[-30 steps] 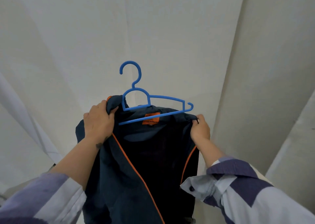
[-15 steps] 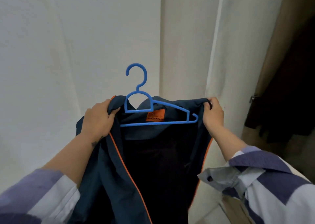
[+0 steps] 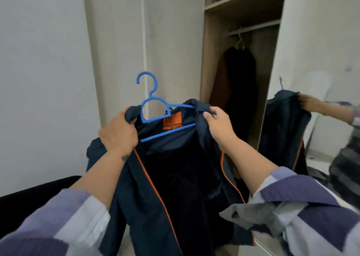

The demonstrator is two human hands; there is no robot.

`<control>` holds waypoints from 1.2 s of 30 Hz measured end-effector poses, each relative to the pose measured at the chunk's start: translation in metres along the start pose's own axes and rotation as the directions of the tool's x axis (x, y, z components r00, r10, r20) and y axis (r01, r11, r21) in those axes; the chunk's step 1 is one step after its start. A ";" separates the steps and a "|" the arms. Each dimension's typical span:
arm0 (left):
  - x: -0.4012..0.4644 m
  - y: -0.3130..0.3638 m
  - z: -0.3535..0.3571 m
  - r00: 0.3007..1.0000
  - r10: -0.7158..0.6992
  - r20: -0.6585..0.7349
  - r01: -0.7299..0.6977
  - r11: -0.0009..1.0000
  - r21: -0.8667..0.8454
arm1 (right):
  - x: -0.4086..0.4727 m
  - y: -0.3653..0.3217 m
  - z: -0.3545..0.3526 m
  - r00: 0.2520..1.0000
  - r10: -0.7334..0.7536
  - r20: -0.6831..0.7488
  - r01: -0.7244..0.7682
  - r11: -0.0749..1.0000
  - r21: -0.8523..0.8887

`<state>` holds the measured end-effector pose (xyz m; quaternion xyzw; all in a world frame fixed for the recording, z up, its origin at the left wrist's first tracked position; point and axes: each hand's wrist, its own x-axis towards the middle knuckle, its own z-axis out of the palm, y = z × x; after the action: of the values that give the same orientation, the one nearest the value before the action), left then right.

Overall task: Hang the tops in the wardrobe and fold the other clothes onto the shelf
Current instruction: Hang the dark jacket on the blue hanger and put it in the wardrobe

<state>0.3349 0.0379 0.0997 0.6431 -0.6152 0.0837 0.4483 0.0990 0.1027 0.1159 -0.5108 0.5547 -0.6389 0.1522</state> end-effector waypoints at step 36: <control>-0.040 0.143 0.055 0.934 0.340 0.107 -0.186 0.721 -0.668 | -0.001 0.002 -0.123 0.891 -0.448 0.079 0.128 0.079 -0.989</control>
<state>0.1779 0.0518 0.1093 0.3588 -0.7373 -0.1430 0.5542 -0.0025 0.1710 0.1304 -0.5001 0.7334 -0.1961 -0.4166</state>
